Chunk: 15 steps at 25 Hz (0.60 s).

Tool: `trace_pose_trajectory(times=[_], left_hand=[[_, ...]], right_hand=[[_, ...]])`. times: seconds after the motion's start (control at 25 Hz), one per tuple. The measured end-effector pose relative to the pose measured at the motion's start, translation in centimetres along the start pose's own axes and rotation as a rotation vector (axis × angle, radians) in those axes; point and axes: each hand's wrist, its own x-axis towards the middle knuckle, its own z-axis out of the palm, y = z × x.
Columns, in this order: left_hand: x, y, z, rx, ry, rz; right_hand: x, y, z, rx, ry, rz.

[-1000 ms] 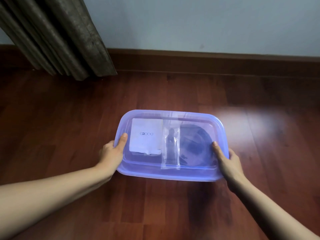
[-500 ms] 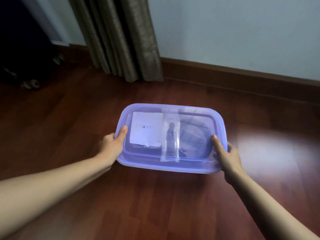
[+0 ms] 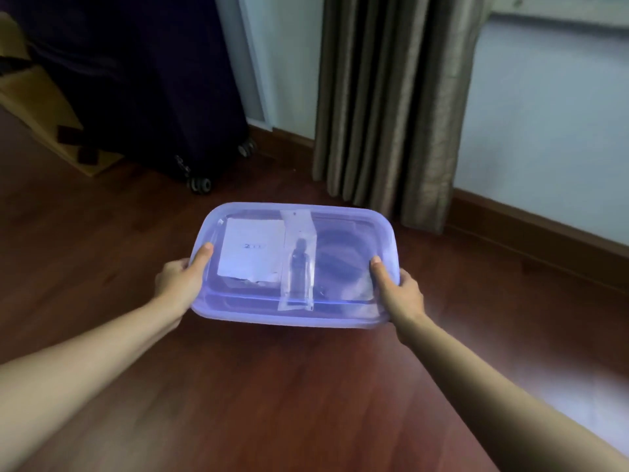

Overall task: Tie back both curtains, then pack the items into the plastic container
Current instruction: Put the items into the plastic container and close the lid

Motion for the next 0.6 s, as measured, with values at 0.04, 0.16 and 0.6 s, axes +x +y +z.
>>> trace_pose_trajectory(times=[0.04, 0.16, 0.6], left_hand=[[1.0, 0.3, -1.1, -0.007, 0.009, -0.019], [3.3, 1.8, -3.9, 0.010, 0.005, -0.038], [9.0, 3.2, -4.9, -0.077, 0.087, -0.117]], right_hand=[[0.3, -1.6, 1.2, -0.008, -0.016, 0.002], [0.6, -5.4, 3.7, -0.053, -0.032, 0.006], [5.7, -10.3, 10.0, 0.016, -0.138, 0.017]])
